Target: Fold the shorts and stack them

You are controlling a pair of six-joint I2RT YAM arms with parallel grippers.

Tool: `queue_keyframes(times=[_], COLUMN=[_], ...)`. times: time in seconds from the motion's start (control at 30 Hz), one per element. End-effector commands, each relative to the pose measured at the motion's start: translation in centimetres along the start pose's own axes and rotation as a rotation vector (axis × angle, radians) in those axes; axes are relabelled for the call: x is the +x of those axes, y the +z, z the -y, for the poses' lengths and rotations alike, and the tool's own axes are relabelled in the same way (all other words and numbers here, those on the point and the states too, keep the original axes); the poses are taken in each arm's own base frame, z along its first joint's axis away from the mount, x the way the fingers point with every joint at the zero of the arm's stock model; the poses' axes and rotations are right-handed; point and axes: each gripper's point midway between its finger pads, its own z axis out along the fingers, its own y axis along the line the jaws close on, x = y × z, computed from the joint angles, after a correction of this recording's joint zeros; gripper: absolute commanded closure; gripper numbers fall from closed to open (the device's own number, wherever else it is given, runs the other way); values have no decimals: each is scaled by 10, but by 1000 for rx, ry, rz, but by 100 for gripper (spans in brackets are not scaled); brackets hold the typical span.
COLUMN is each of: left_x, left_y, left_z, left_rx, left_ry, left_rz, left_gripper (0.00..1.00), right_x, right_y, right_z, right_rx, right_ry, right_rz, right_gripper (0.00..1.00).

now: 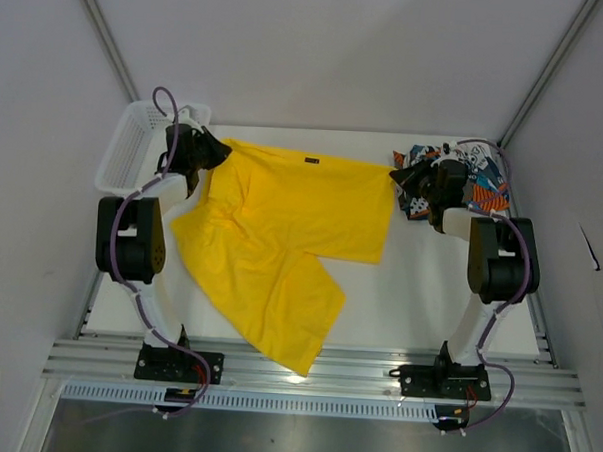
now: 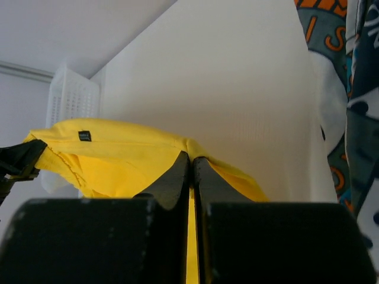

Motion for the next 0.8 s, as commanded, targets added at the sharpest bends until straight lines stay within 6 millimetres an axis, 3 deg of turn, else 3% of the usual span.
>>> queue_keyframes(times=[0.0, 0.03, 0.07, 0.17, 0.2, 0.23, 0.27, 0.3, 0.33, 0.37, 0.4, 0.47, 0.53, 0.63, 0.7, 0.73, 0.77], left_x=[-28, -16, -20, -25, -36, -35, -38, -45, -45, -52, -58, -63, -78, -80, -66, -76, -69], left_y=[28, 39, 45, 59, 62, 65, 72, 74, 76, 78, 78, 70, 52, 29, 19, 5, -2], left_z=[2, -9, -8, -10, -8, -10, -11, -12, -14, -12, -8, -4, 10, 31, 36, 46, 45], left_rx=[14, -5, -1, -2, -9, -16, -23, -43, -61, -66, -63, -61, -41, 4, 15, 26, 13], left_ry=[61, 52, 49, 58, 65, 67, 69, 67, 61, 66, 74, 87, 102, 112, 124, 139, 155], left_rz=[49, 18, 24, 34, 56, 50, 51, 47, 35, 36, 41, 50, 95, 99, 69, 94, 82], left_gripper=[86, 80, 77, 58, 56, 51, 43, 21, 5, 1, 1, 1, 1, 1, 1, 1, 1], right_x=[-23, -33, -27, -44, -39, -42, -56, -49, -54, -58, -67, -80, -91, -95, -102, -94, -97], right_y=[29, 37, 47, 67, 75, 81, 89, 98, 104, 108, 113, 112, 106, 98, 85, 80, 72], right_z=[3, -2, 11, 10, 21, 26, 15, 28, 29, 29, 23, 20, 14, 15, 4, 7, -3], right_rx=[-53, -71, -54, -67, -44, -28, -48, -18, -2, 13, 27, 62, 124, 177, 173, 181, 166], right_ry=[-17, -23, -14, -31, -20, -23, -46, -38, -43, -68, -81, -120, -142, -174, -185, -195, -202], right_rz=[52, 74, 61, 91, 77, 87, 113, 89, 96, 97, 103, 135, 144, 142, 161, 142, 148], right_gripper=[100, 100, 100, 100, 100, 100, 95, 68, 52, 42, 32, 22, 11, 10, 12, 13, 17])
